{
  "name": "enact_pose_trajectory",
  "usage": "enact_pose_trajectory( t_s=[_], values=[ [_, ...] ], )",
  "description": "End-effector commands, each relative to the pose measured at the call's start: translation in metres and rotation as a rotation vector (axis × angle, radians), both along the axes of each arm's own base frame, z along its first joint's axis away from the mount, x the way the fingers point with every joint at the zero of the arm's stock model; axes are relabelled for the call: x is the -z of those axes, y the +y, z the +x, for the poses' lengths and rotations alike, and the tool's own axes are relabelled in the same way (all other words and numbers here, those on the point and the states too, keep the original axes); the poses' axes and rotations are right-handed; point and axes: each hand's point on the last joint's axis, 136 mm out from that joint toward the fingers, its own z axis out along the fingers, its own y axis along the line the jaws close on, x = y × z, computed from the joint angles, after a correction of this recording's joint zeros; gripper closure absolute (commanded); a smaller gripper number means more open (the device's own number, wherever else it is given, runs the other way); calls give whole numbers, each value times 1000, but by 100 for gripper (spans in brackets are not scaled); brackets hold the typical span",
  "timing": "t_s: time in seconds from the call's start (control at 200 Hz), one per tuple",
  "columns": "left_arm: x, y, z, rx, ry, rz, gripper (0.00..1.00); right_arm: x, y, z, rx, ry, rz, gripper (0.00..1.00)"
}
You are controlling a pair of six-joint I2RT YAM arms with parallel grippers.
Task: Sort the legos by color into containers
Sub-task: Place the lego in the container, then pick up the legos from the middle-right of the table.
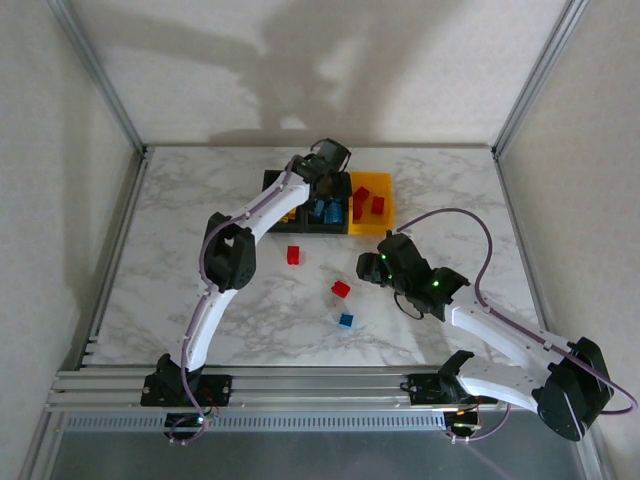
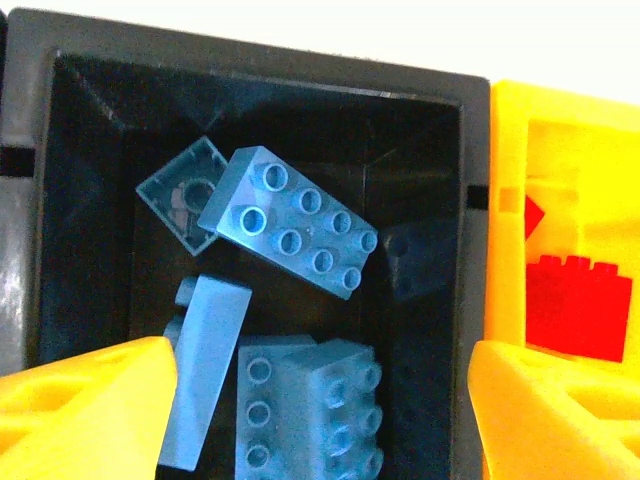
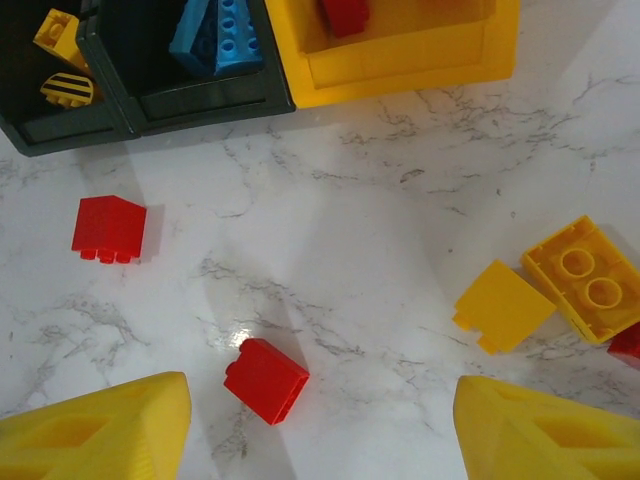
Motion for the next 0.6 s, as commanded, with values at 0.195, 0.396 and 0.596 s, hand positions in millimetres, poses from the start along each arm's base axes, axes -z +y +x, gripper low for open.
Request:
enact_pose_trajectory(
  t_s=[0.195, 0.396, 0.596],
  values=[
    [-93, -7, -36, 92, -131, -93, 23, -4, -38, 11, 143, 43, -52, 29],
    [-114, -14, -79, 203, -160, -204, 23, 17, -76, 14, 299, 146, -83, 29],
    [-112, -16, -134, 330, -148, -310, 22, 44, -108, 13, 416, 247, -83, 25]
  ],
)
